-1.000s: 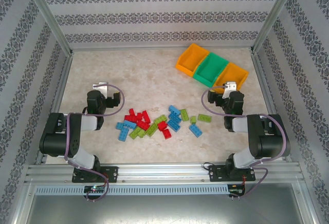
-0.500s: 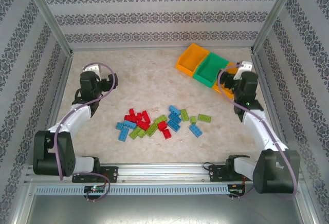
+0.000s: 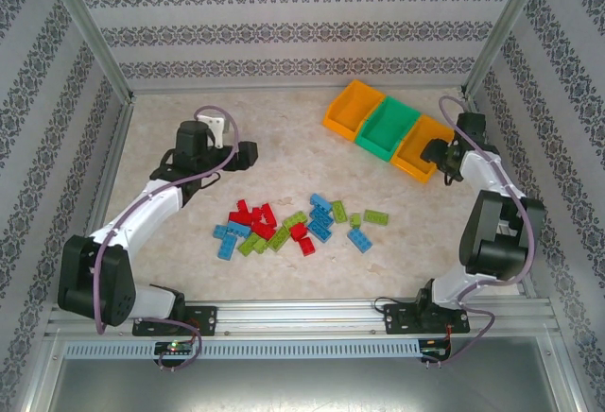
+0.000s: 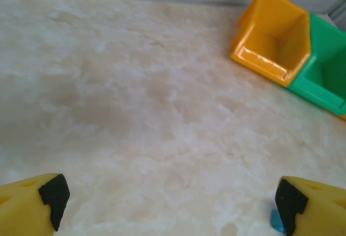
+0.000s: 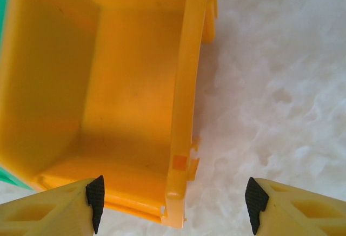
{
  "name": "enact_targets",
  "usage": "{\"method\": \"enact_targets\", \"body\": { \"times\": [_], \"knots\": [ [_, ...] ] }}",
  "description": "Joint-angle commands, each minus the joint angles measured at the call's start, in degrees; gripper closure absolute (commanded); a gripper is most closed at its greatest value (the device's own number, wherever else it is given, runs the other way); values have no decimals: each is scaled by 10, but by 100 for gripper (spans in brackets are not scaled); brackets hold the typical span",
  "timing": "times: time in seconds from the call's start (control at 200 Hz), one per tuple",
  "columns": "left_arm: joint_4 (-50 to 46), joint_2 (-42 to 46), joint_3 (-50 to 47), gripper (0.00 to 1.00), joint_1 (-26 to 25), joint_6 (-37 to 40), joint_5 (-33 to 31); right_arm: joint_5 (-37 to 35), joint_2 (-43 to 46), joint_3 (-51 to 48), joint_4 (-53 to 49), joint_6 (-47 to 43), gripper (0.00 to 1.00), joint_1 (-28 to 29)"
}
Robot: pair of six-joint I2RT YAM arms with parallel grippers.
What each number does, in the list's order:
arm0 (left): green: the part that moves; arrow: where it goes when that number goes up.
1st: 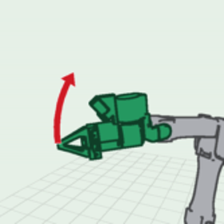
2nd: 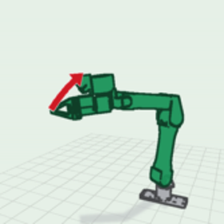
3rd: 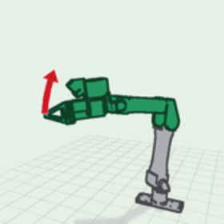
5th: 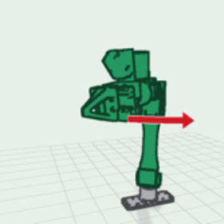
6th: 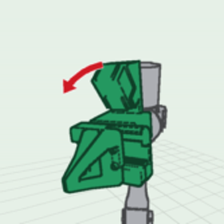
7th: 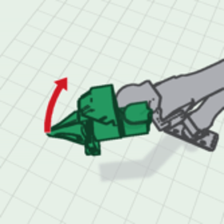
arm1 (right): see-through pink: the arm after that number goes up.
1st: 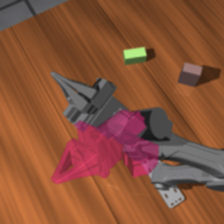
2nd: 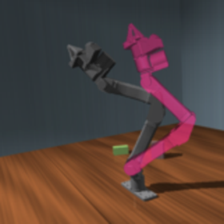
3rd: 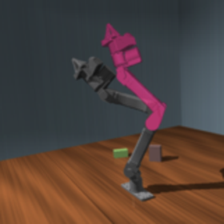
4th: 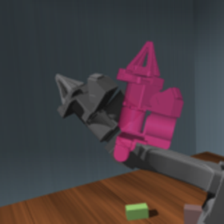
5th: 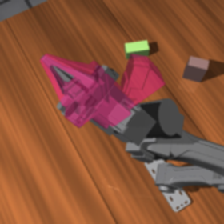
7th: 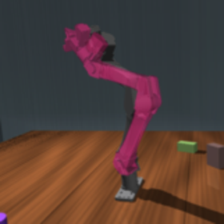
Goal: Sort the legos into containers by color
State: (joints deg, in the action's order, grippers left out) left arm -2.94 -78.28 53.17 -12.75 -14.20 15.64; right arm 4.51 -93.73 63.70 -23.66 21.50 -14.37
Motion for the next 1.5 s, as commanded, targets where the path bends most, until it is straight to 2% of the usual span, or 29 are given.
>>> {"method": "enact_targets", "body": {
  "times": [0.0,0.285,0.435,0.654,0.784,1.049,1.494],
  "knots": [
    [-36,-17,14,0,-9,1,33,15,-18,35,-33,18,28,2],
    [-14,-18,-6,0,-11,-14,35,17,-85,82,-55,1,38,4],
    [-10,-16,-12,0,-11,-19,28,-9,-120,110,-79,-18,43,19],
    [-21,-3,-16,0,-11,-13,12,-29,-137,119,-81,-41,78,50],
    [-31,4,-21,0,-11,-14,-8,-44,-138,126,-85,-67,88,84],
    [-39,21,-32,0,-11,-24,-29,-16,-144,134,-70,-83,90,137],
    [-35,65,-68,0,-11,-27,-37,33,-166,160,-52,-178,92,212]
  ]
}}
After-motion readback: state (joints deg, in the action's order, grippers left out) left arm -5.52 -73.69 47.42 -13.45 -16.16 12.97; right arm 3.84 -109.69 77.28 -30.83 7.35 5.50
